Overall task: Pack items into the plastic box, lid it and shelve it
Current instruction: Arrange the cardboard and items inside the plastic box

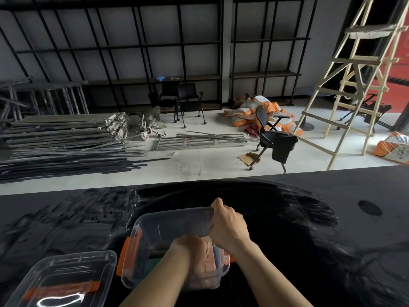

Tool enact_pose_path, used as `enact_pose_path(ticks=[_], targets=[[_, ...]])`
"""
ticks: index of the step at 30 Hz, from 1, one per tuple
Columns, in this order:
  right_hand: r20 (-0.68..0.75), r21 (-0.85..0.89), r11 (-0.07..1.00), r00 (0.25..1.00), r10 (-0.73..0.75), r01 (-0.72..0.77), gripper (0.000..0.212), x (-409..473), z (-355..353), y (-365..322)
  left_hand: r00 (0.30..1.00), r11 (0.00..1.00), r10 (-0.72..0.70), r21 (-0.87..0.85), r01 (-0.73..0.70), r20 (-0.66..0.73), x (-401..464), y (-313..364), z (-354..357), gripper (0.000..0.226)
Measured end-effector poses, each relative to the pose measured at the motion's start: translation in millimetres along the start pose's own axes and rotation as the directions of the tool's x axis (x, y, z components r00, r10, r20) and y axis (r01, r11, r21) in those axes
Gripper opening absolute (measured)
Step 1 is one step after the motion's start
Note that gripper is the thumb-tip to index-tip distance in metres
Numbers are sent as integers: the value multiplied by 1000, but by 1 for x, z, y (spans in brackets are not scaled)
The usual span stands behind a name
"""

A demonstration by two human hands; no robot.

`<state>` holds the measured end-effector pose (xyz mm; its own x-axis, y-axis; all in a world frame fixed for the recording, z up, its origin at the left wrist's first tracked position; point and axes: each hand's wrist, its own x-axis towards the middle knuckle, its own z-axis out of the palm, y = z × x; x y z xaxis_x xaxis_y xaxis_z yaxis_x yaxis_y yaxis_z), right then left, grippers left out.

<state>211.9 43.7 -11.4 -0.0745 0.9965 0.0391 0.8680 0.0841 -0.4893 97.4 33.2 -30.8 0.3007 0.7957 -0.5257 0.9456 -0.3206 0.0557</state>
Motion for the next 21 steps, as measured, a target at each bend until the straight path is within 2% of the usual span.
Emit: enact_pose_path(ticks=[2, 5, 10, 14, 17, 19, 21], targets=[[6, 5, 1000, 1000, 2, -2, 33, 1, -1, 0, 999, 999, 34, 30, -33, -8, -1, -2, 0, 24], [-2, 4, 1000, 1000, 4, -4, 33, 1, 1, -2, 991, 993, 52, 108, -39, -122, -1, -1, 6, 22], [-21, -14, 1000, 1000, 4, -4, 31, 1, 1, -1, 978, 993, 66, 112, -44, -198, -2, -9, 9, 24], [-173, -67, 993, 980, -103, 93, 37, 0, -4, -7, 961, 994, 111, 31, -107, -255, -9, -18, 7, 30], [-288, -15, 974, 932, -221, 226, 26, 0, -9, -20, 927, 988, 98, -76, -134, -362, -17, -34, -6, 17], [-241, 54, 968, 944, -224, 244, 19, 0, -12, -25, 887, 992, 121, 19, -126, -445, -24, -45, -14, 4], [-97, 56, 977, 975, -200, 206, 20, 0, -12, -28, 884, 977, 175, 189, -101, -433, -27, -55, -15, 21]])
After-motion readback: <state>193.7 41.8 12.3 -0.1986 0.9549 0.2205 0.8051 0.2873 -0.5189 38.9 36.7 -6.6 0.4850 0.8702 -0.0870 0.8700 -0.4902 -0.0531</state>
